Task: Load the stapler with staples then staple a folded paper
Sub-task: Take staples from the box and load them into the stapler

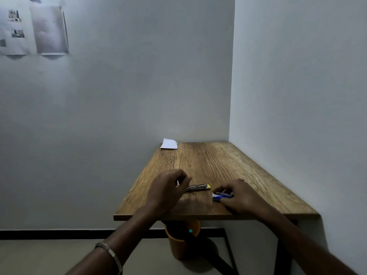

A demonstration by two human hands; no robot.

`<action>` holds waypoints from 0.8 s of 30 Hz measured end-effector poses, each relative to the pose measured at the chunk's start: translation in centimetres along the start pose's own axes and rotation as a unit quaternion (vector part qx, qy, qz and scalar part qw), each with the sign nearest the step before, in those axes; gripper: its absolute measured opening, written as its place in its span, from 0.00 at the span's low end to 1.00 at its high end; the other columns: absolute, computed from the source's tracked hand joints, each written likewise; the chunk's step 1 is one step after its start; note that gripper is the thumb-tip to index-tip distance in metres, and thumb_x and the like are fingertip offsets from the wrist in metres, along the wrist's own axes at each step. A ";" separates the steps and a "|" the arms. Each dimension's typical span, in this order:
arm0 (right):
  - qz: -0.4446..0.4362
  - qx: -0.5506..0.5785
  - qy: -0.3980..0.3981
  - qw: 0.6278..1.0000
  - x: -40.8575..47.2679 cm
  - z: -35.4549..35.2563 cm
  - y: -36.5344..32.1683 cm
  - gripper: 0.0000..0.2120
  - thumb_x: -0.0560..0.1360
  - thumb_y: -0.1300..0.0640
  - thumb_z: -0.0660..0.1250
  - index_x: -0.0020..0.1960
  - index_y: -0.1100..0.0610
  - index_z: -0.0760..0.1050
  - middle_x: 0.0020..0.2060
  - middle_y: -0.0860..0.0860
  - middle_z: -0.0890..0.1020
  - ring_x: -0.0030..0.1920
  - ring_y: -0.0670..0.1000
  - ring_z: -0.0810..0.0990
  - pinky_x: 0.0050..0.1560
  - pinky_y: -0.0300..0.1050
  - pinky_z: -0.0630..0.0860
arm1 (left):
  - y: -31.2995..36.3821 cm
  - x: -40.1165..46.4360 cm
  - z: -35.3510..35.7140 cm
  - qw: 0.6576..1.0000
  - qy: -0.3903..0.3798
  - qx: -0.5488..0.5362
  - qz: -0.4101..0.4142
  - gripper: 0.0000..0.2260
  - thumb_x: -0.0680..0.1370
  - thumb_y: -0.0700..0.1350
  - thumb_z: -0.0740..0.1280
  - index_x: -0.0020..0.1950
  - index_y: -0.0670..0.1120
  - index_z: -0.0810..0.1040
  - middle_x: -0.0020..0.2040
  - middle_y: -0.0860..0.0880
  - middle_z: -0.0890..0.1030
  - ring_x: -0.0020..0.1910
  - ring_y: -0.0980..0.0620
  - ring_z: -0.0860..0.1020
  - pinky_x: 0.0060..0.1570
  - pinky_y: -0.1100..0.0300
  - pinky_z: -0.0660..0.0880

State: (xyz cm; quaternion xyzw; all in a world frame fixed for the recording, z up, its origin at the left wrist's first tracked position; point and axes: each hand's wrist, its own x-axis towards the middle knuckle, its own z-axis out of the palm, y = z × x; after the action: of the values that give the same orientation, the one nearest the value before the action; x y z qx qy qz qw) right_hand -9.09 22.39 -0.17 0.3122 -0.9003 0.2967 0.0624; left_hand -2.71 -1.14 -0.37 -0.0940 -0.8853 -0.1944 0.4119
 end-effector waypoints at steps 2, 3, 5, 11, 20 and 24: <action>-0.023 0.032 -0.018 0.999 0.2 0.3 -0.6 0.15 0.73 0.55 0.73 0.58 0.44 0.81 0.48 0.36 0.78 0.47 0.36 0.77 0.40 0.28 0.71 | 0.4 -0.4 0.3 0.997 -0.071 -0.036 -0.016 0.07 0.78 0.52 0.67 0.48 0.51 0.81 0.40 0.56 0.82 0.37 0.60 0.78 0.37 0.59 0.78; -0.036 0.044 -0.024 0.998 0.3 0.5 -0.8 0.15 0.73 0.54 0.73 0.59 0.45 0.80 0.49 0.37 0.79 0.48 0.37 0.78 0.42 0.28 0.73 | 0.6 -0.7 0.6 0.993 -0.106 -0.050 -0.023 0.06 0.78 0.52 0.67 0.50 0.52 0.81 0.41 0.56 0.82 0.38 0.60 0.79 0.39 0.59 0.79; -0.057 0.055 -0.033 0.996 0.4 0.8 -1.2 0.17 0.73 0.54 0.73 0.61 0.45 0.79 0.52 0.40 0.81 0.51 0.40 0.79 0.46 0.31 0.76 | 0.6 -1.2 1.2 0.986 -0.149 -0.066 -0.027 0.06 0.78 0.51 0.68 0.53 0.54 0.80 0.44 0.58 0.82 0.42 0.62 0.79 0.42 0.60 0.79; -0.079 0.088 -0.036 0.992 0.3 1.0 -1.1 0.21 0.73 0.56 0.74 0.65 0.47 0.78 0.54 0.38 0.80 0.54 0.37 0.79 0.49 0.29 0.77 | 0.1 -1.4 1.4 0.972 -0.151 -0.164 -0.069 0.08 0.75 0.47 0.73 0.51 0.58 0.79 0.45 0.58 0.83 0.46 0.65 0.81 0.43 0.67 0.79; -0.089 0.144 -0.042 0.985 0.5 1.0 -0.7 0.21 0.72 0.58 0.75 0.64 0.48 0.78 0.57 0.43 0.82 0.58 0.40 0.80 0.58 0.36 0.78 | 0.1 -1.0 1.5 0.967 -0.210 -0.132 -0.062 0.17 0.73 0.52 0.74 0.61 0.54 0.80 0.47 0.59 0.82 0.46 0.63 0.80 0.43 0.68 0.77; -0.093 0.125 -0.037 0.987 0.5 0.8 -0.1 0.25 0.70 0.56 0.77 0.65 0.48 0.77 0.56 0.42 0.82 0.56 0.39 0.81 0.54 0.33 0.78 | 0.0 -0.9 1.7 0.972 -0.218 -0.069 -0.050 0.15 0.74 0.55 0.72 0.60 0.57 0.81 0.48 0.59 0.78 0.45 0.61 0.76 0.41 0.67 0.71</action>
State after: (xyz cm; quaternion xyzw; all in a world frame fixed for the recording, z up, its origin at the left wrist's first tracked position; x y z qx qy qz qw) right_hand -9.35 21.60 -0.60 0.4103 -0.8252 0.3878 0.0167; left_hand -3.27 -0.43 -2.08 -0.1175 -0.9418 -0.2502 0.1914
